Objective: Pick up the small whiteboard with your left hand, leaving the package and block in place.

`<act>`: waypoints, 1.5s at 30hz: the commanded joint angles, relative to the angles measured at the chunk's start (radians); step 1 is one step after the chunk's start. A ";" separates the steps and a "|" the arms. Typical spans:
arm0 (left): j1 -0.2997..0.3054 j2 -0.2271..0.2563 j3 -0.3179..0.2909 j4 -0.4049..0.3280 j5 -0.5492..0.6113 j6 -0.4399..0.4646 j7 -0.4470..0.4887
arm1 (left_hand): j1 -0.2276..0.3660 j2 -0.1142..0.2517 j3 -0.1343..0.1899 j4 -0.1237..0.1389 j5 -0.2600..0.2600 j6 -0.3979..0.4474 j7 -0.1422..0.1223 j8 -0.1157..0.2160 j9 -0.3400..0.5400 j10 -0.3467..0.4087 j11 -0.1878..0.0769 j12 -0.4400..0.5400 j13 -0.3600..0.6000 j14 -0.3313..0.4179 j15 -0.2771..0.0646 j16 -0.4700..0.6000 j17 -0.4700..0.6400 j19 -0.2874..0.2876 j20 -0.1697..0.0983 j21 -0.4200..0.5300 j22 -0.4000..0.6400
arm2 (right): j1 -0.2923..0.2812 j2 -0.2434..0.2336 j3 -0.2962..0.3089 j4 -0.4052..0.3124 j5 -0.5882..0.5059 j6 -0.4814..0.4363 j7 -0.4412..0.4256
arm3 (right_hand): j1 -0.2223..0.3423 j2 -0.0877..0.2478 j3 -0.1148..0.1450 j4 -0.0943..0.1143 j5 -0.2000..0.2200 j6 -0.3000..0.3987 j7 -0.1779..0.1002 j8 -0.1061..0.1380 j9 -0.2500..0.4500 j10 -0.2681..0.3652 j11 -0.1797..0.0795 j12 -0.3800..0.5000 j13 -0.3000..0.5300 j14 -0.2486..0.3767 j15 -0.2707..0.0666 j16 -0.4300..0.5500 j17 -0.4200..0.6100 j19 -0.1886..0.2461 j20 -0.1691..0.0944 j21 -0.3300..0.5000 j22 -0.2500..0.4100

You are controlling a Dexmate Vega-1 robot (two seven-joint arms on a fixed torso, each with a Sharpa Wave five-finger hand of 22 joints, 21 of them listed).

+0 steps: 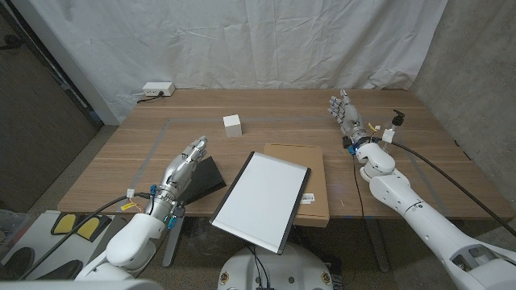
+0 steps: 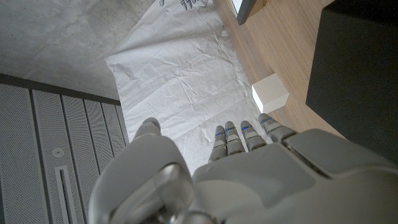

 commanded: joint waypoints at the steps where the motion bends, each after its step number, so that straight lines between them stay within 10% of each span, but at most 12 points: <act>1: 0.045 -0.022 -0.011 0.011 0.003 -0.099 -0.045 | 0.018 -0.001 0.004 -0.009 -0.004 -0.003 0.012 -0.001 0.005 -0.001 0.008 -0.004 0.004 0.006 0.003 -0.001 0.005 0.018 -0.019 0.012 0.003 | 0.007 0.009 -0.009 -0.011 -0.010 0.001 -0.011 | 0.003 0.006 0.003 -0.008 -0.001 0.001 -0.004 -0.004 0.002 0.001 0.002 0.004 0.005 0.004 0.003 0.003 0.003 0.010 -0.002 -0.001 0.002; 45: 0.072 -0.001 0.037 0.062 -0.118 -0.136 -0.150 | 0.097 -0.010 0.004 -0.055 -0.040 -0.066 0.070 -0.018 0.010 -0.030 0.115 -0.014 0.007 0.047 0.091 0.001 0.007 0.133 0.118 0.026 0.001 | 0.032 0.022 -0.031 -0.011 -0.030 -0.007 -0.010 | 0.008 0.011 0.002 -0.015 -0.003 0.013 -0.014 -0.001 0.003 0.002 -0.002 0.004 0.005 0.019 -0.003 0.007 0.003 0.026 -0.003 -0.012 0.002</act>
